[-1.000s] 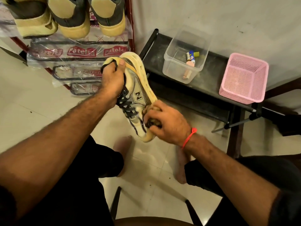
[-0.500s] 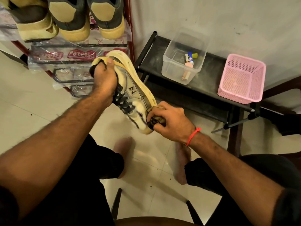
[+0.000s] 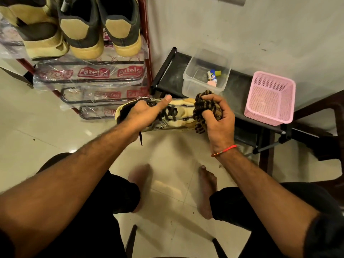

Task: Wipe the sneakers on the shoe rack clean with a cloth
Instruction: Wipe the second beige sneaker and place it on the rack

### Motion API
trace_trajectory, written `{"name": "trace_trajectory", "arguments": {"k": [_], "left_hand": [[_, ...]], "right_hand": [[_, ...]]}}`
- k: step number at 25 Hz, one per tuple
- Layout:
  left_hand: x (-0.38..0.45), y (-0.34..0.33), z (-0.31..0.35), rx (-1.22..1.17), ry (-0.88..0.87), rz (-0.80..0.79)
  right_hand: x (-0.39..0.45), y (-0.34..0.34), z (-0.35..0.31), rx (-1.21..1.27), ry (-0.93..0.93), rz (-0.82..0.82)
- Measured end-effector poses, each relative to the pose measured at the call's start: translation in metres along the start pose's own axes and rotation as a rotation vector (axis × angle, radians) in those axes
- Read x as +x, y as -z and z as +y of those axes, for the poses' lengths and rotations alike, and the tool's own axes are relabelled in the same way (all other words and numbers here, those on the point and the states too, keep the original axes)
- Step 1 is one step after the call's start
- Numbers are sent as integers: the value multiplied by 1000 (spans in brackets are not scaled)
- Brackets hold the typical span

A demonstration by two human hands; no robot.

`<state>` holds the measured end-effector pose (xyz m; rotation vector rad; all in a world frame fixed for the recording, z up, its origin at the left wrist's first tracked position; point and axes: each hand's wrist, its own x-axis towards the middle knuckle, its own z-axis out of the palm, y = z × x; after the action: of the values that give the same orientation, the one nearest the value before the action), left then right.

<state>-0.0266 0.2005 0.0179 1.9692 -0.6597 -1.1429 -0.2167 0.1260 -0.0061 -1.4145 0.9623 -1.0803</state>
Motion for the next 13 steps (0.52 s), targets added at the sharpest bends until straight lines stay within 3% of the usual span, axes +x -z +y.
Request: {"name": "trace_trajectory", "arguments": {"k": [2,5,8,13], "left_hand": [[7,-11,-6,48,-127,106],[13,-25,-14,-125,-181,212],[10,-33,-18,-227,-249,229],[0,-46,-25,-167,-410,154]], "right_hand": [[6,4,0,-78,63,7],[14,7,-2,-156,120,6],[17,9,2,-326,174,-32],[18,9,2,-599,259,31]]}}
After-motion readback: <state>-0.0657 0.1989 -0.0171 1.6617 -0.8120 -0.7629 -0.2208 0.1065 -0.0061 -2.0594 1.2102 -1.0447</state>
